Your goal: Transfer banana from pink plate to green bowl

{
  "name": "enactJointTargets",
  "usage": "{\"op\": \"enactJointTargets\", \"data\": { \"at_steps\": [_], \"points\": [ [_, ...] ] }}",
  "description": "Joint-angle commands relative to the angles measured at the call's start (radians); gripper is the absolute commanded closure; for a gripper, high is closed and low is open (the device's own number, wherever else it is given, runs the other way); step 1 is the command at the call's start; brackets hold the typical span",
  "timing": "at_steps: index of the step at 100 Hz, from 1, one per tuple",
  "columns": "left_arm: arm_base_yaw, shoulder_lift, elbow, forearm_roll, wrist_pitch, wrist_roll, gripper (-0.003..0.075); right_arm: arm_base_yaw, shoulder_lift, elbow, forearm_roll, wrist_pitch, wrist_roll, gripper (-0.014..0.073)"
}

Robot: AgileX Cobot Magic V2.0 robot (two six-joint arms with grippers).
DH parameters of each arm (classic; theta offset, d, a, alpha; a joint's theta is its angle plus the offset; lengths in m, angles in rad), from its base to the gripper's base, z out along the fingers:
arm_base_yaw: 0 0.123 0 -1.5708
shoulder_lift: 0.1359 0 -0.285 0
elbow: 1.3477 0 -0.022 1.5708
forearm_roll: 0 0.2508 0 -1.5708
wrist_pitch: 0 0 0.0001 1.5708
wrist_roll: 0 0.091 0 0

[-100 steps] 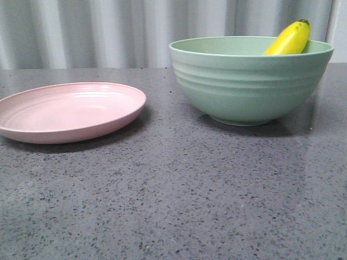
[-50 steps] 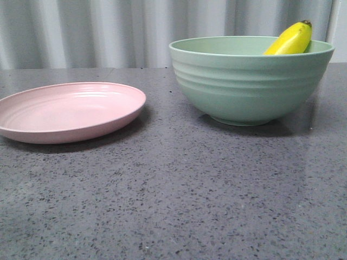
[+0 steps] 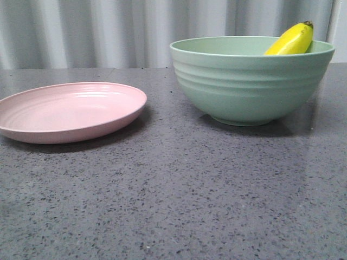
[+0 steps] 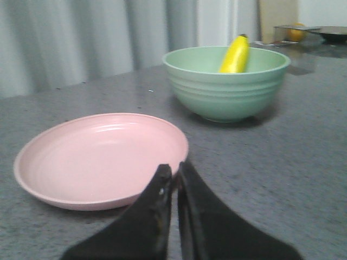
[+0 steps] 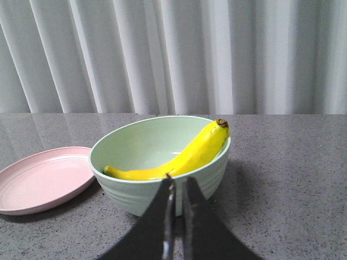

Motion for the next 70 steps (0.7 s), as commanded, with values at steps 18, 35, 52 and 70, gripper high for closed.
{"op": "enactJointTargets", "data": {
  "at_steps": [18, 35, 52, 70],
  "points": [
    [0.354, -0.035, 0.100, 0.020, -0.345, -0.012, 0.0739, -0.007, 0.013, -0.022, -0.005, -0.083, -0.012, 0.0670],
    [0.551, -0.077, 0.147, 0.048, -0.343, -0.012, 0.0739, -0.007, 0.013, -0.022, -0.005, -0.083, -0.012, 0.0670],
    [0.661, -0.151, 0.159, 0.038, -0.183, -0.013, 0.0739, -0.007, 0.013, -0.022, -0.005, -0.083, -0.012, 0.0670],
    [0.698, -0.152, 0.159, 0.021, 0.055, -0.013, 0.0739, -0.007, 0.013, -0.022, -0.005, -0.085, -0.012, 0.0670]
  ]
}}
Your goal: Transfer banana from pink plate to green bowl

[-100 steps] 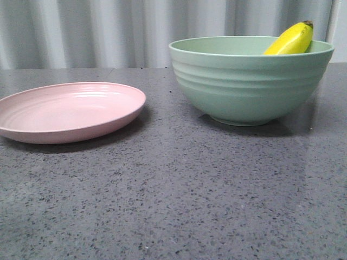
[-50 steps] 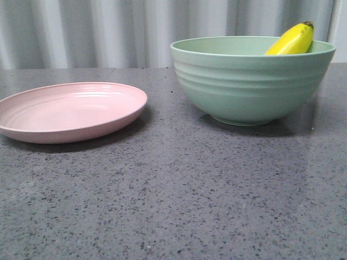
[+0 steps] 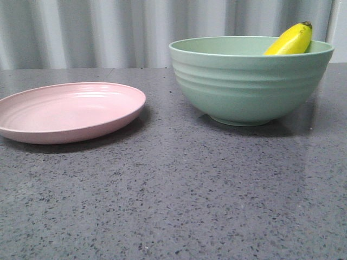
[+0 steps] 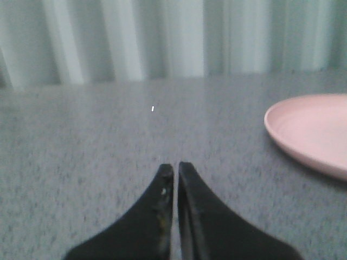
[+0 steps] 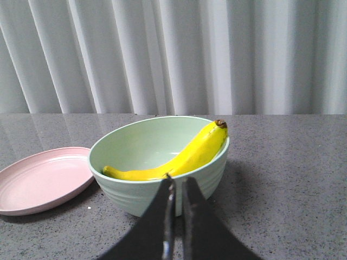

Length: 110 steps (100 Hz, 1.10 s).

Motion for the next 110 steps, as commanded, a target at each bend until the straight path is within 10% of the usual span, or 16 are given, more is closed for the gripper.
{"op": "enactJointTargets", "data": {
  "at_steps": [1, 110],
  "points": [
    [0.007, -0.033, 0.028, -0.017, 0.042, -0.011, 0.0739, -0.007, 0.013, -0.022, -0.005, -0.084, -0.012, 0.0670],
    [0.007, -0.033, 0.026, -0.017, 0.121, -0.011, 0.0739, -0.038, 0.013, 0.043, -0.028, -0.153, -0.012, 0.0670]
  ]
}}
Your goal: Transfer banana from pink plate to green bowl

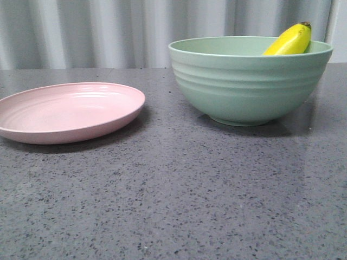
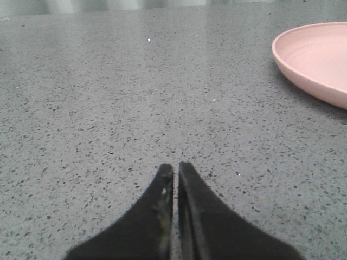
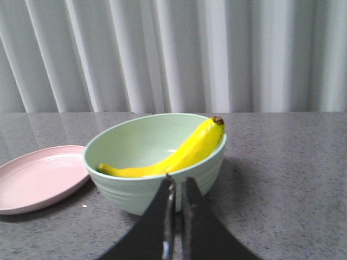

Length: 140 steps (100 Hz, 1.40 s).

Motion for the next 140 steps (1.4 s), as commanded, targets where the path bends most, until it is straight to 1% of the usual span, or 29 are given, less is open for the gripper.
{"op": "enactJointTargets", "data": {
  "at_steps": [1, 11, 19, 24, 36, 41, 47, 53, 56, 66, 73, 83, 89, 96, 140],
  "points": [
    [0.001, -0.033, 0.026, -0.010, -0.044, -0.011, 0.0739, -0.030, 0.013, 0.024, -0.038, -0.136, -0.012, 0.0670],
    [0.001, -0.033, 0.026, -0.010, -0.044, -0.011, 0.0739, -0.081, 0.013, 0.107, -0.164, -0.267, -0.010, 0.0670],
    [0.001, -0.033, 0.026, -0.010, -0.044, -0.011, 0.0739, -0.113, 0.013, 0.170, -0.182, -0.396, 0.015, 0.0670],
    [0.001, -0.033, 0.026, -0.010, -0.044, -0.011, 0.0739, -0.132, 0.013, 0.217, -0.217, -0.469, 0.070, 0.0670],
    [0.001, -0.033, 0.026, -0.010, -0.044, -0.011, 0.0739, -0.193, 0.013, 0.300, -0.426, -0.581, 0.315, 0.0670],
    [0.001, -0.033, 0.026, -0.010, -0.044, -0.011, 0.0739, -0.227, 0.013, 0.326, -0.455, -0.601, 0.353, 0.0670],
    [0.001, -0.033, 0.026, -0.010, -0.044, -0.011, 0.0739, -0.256, 0.011, 0.353, -0.455, -0.608, 0.352, 0.0670],
    [0.001, -0.033, 0.026, -0.010, -0.044, -0.011, 0.0739, -0.281, 0.000, 0.378, -0.453, -0.605, 0.352, 0.0670],
    [0.001, -0.033, 0.026, -0.010, -0.044, -0.011, 0.0739, -0.288, -0.009, 0.378, -0.451, -0.551, 0.352, 0.0670],
    [0.001, -0.033, 0.026, -0.010, -0.044, -0.011, 0.0739, -0.301, -0.037, 0.376, -0.435, -0.459, 0.348, 0.0670],
    [0.001, -0.032, 0.026, -0.010, -0.044, -0.011, 0.0739, -0.301, -0.035, 0.378, -0.383, -0.372, 0.297, 0.0670],
    [0.001, -0.032, 0.026, -0.010, -0.044, -0.011, 0.0739, -0.301, -0.035, 0.378, -0.297, -0.229, 0.186, 0.0670],
    [0.001, -0.032, 0.026, -0.010, -0.044, -0.011, 0.0739, -0.301, -0.035, 0.378, -0.297, -0.162, 0.184, 0.0670],
    [0.001, -0.032, 0.026, -0.010, -0.044, -0.011, 0.0739, -0.301, -0.035, 0.378, -0.306, -0.116, 0.184, 0.0670],
    [0.001, -0.032, 0.026, -0.010, -0.044, -0.011, 0.0739, -0.301, -0.035, 0.378, -0.309, -0.105, 0.184, 0.0670]
  ]
}}
